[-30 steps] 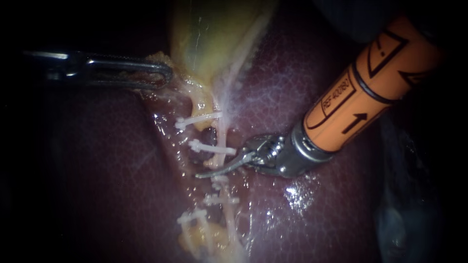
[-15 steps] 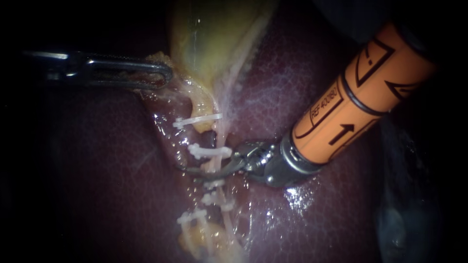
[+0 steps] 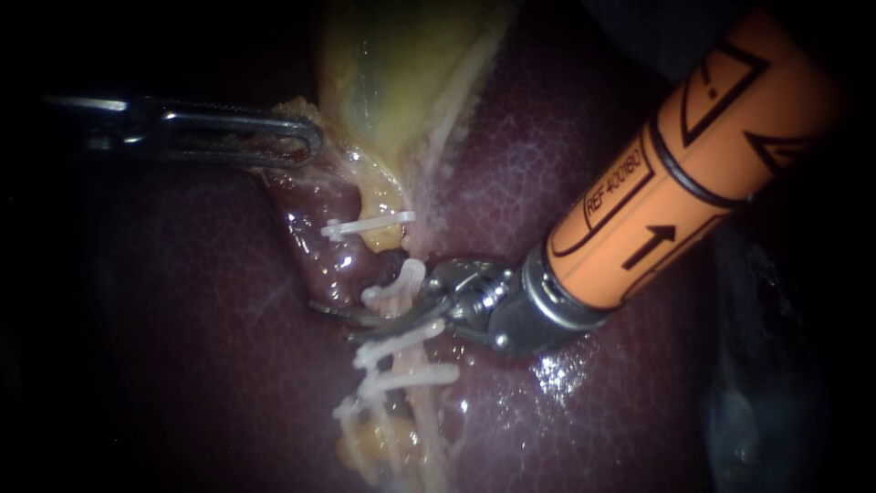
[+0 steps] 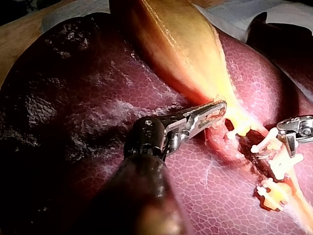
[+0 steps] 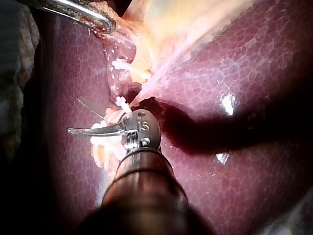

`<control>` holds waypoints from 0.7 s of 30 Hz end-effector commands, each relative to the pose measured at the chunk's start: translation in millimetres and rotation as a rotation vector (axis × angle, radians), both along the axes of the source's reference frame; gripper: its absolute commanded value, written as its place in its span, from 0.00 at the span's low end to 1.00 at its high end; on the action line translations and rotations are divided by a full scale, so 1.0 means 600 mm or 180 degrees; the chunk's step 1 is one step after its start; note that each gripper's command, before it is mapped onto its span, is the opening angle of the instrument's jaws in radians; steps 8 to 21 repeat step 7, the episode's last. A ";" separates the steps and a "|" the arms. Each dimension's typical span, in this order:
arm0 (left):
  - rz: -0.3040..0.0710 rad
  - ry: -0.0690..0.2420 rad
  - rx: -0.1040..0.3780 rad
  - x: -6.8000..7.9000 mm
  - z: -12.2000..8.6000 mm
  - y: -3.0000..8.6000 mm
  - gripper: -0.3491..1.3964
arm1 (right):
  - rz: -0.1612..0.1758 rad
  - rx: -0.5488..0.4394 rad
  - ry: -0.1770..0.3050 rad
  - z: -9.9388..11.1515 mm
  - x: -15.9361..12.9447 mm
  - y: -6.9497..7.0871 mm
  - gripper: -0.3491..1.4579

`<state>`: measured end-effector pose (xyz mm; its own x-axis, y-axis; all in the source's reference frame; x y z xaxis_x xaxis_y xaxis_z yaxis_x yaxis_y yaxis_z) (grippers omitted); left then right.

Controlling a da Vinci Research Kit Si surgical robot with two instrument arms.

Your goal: Go to the cutting position right tube

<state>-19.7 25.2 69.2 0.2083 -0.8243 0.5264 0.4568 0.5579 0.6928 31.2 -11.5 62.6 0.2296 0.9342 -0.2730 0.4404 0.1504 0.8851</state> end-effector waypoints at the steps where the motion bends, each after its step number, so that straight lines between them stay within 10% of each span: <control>1: 0.0006 -0.0007 0.0005 0.0000 0.0001 0.0000 0.00 | -0.0002 -0.0002 -0.0003 0.0003 0.0000 -0.0001 0.85; 21: 0.0032 -0.0031 0.0017 0.0000 0.0001 0.0000 0.00 | -0.0003 -0.0003 -0.0002 0.0003 0.0000 -0.0001 0.85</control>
